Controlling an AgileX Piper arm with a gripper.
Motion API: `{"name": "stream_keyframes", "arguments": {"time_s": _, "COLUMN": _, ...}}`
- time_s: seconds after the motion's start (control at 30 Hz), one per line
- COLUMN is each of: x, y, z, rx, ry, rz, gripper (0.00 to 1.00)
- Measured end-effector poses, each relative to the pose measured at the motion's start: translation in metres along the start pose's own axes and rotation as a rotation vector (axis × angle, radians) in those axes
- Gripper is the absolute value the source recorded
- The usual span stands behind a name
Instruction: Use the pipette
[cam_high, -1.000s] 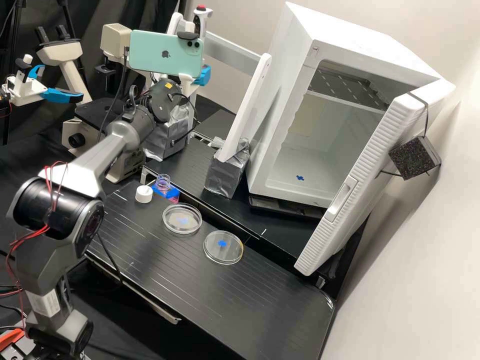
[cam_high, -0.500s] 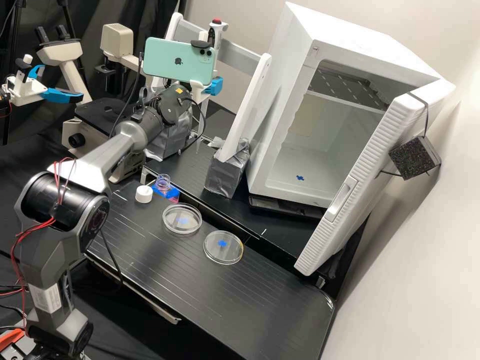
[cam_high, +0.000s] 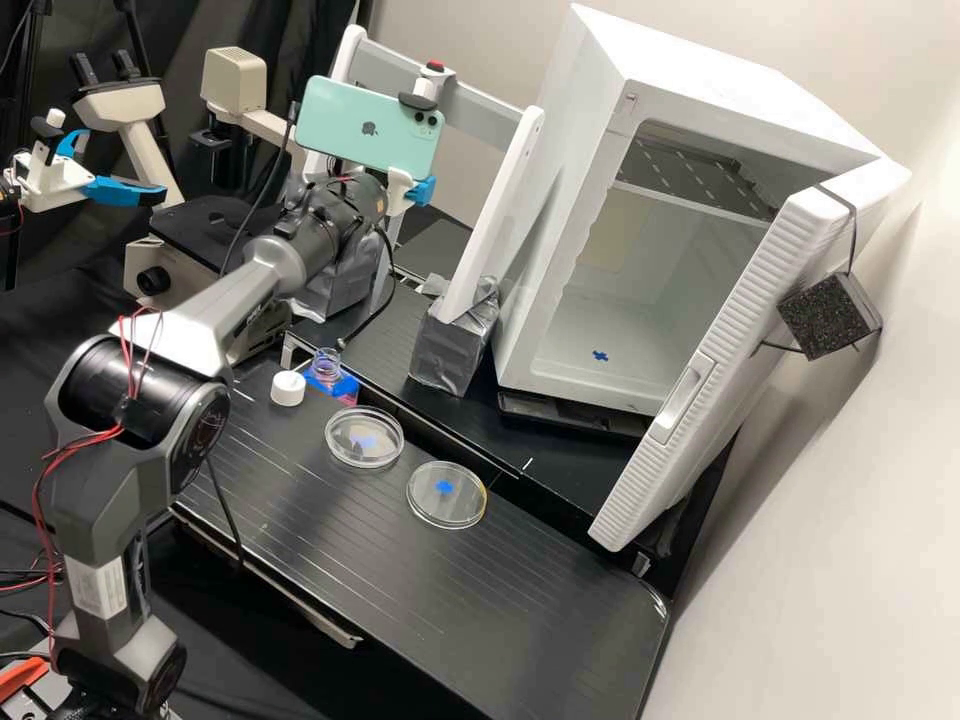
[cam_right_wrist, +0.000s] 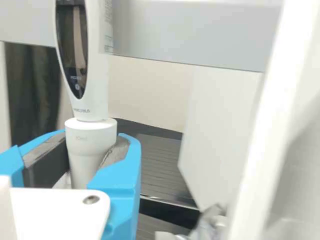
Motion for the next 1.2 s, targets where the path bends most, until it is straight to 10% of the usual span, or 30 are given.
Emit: {"name": "stream_keyframes", "arguments": {"time_s": 1.2, "x": 0.0068, "y": -0.0057, "z": 0.0019, "rx": -0.001, "ry": 0.025, "rz": -0.029, "gripper": 0.00}}
